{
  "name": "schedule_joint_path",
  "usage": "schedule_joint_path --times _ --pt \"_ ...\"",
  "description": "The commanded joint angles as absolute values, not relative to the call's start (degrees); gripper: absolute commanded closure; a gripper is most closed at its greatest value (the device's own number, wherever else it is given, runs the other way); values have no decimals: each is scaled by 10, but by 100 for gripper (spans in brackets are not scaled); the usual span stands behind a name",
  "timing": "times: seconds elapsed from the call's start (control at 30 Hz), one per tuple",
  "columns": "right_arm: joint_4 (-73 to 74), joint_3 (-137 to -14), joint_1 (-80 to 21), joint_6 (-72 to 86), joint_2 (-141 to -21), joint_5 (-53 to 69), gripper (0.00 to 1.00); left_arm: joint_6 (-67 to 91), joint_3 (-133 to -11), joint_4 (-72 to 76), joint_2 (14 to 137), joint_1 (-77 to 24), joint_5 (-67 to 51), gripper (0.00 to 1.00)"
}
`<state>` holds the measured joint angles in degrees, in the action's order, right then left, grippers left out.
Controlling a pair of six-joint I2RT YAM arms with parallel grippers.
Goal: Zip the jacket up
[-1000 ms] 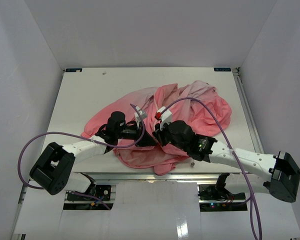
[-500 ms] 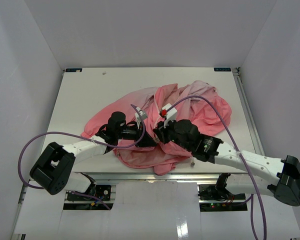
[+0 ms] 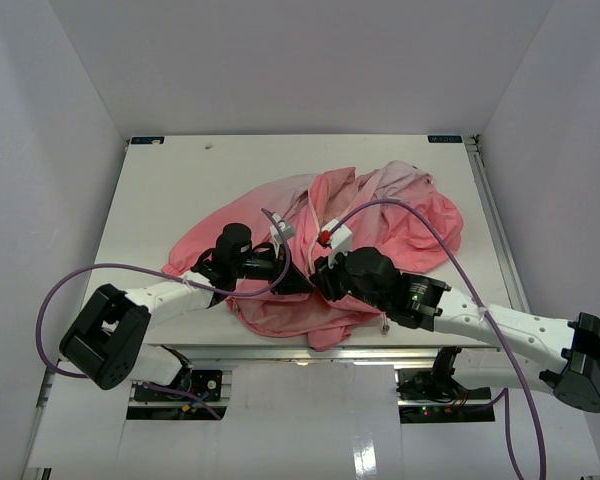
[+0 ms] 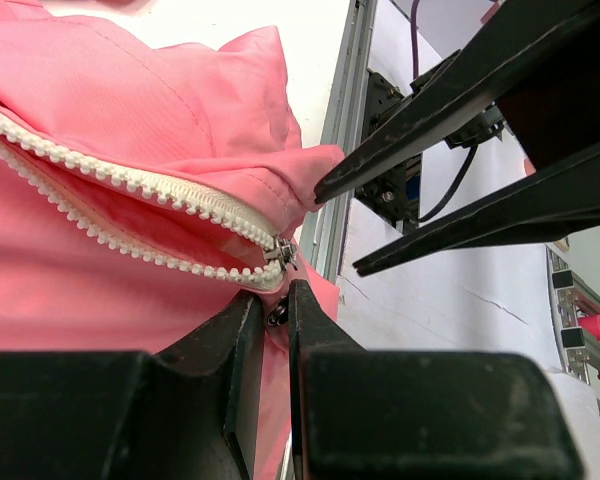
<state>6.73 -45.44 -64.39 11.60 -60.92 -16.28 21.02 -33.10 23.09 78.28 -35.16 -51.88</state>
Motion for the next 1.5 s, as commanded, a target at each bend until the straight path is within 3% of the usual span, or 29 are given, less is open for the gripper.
schedule_joint_path --times 0.0,0.67,0.87,1.47 --pt "68 -470 -652 118 -634 -167 67 205 -334 233 773 -355 -531 100" --pt "51 -473 -652 121 -677 -195 77 206 -330 242 771 -355 -535 100" --pt "45 -474 -652 121 -685 -219 92 207 -330 243 773 -355 -536 100" --pt "-39 -494 -674 35 -697 -332 92 221 -334 243 778 -355 -537 100"
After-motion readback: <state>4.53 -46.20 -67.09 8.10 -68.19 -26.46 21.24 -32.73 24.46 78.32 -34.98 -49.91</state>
